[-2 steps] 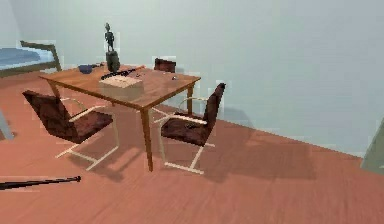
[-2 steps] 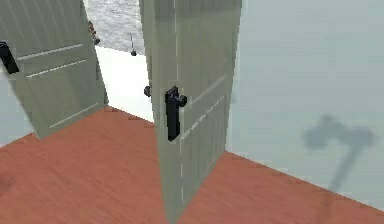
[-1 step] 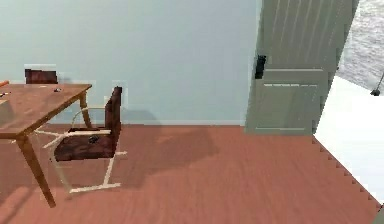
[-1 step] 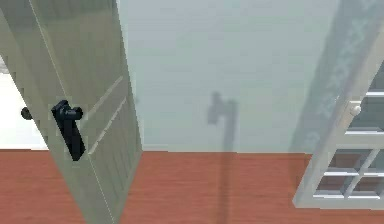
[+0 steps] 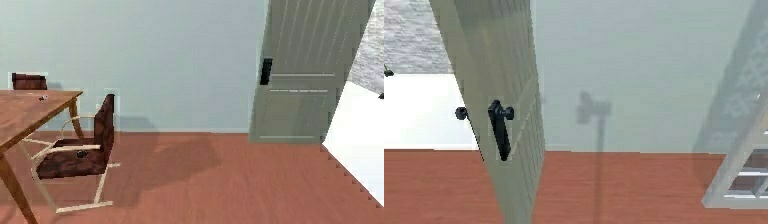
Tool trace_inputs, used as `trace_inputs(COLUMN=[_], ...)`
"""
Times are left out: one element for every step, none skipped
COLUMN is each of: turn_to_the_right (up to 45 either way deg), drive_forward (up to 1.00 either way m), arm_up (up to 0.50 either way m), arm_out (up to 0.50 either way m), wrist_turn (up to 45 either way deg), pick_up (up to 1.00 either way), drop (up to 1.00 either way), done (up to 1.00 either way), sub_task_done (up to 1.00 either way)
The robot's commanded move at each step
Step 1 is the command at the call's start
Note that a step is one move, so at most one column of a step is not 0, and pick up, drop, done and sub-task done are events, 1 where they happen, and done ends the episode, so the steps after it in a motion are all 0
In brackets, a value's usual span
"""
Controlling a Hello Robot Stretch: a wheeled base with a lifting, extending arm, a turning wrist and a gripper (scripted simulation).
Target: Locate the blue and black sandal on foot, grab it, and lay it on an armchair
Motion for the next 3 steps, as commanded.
trace_inputs(turn_to_the_right=[9.0,0.0,45.0], drive_forward=[0.0,0.9,0.0], arm_up=[0.0,0.0,0.0], arm_out=[0.0,0.0,0.0], wrist_turn=[0.0,0.0,0.0], pick_up=[0.0,0.0,0.0], drop=[0.0,0.0,0.0], done=[0.0,0.0,0.0], sub_task_done=[0.0,0.0,0.0])
